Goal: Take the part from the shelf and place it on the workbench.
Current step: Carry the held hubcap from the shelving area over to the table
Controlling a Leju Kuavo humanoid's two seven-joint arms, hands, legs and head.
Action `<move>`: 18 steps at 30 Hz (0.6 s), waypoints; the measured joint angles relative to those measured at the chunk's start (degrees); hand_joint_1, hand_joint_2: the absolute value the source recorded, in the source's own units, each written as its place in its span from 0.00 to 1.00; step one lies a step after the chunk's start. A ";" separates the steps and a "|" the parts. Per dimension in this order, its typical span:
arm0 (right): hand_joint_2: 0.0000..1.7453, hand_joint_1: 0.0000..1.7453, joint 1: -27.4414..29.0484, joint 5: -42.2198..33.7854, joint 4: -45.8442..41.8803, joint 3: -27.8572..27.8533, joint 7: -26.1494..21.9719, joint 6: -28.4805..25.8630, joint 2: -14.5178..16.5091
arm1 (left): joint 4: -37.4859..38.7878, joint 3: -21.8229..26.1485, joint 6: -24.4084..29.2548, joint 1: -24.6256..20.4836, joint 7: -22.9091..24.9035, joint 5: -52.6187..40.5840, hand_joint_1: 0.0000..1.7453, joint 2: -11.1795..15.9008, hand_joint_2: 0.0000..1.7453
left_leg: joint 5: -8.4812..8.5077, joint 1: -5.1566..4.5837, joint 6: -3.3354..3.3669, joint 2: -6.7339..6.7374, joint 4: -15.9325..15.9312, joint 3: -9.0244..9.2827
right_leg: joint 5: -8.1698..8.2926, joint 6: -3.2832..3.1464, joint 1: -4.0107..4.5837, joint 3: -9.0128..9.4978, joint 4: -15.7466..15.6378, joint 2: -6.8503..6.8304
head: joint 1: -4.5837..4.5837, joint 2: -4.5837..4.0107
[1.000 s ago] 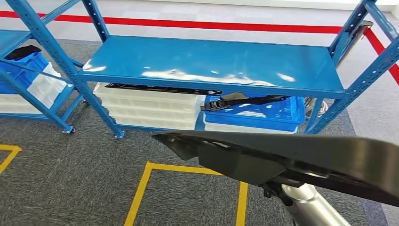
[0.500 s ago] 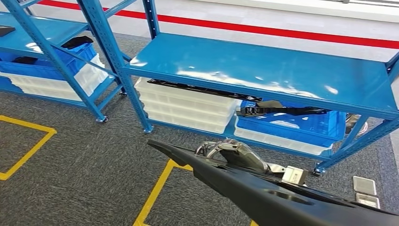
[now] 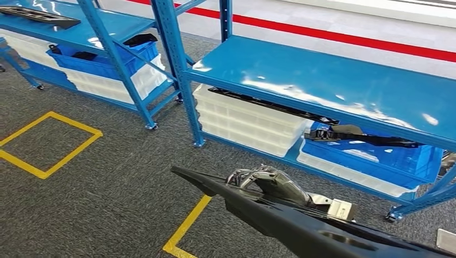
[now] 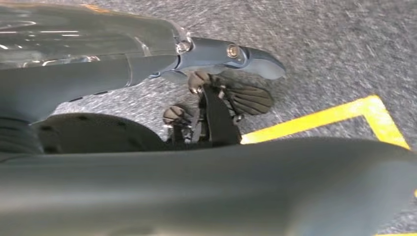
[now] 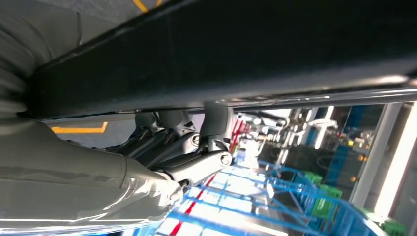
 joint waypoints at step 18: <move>1.00 1.00 2.42 2.14 -0.91 0.01 -0.12 -0.39 -0.51 | 0.00 0.10 1.01 1.09 7.90 -3.30 0.00 -0.30 0.00 | -0.18 0.33 1.15 -12.17 -0.77 0.20 | 1.37 -0.13 0.18 -1.79 0.42 9.86 | 0.26 0.01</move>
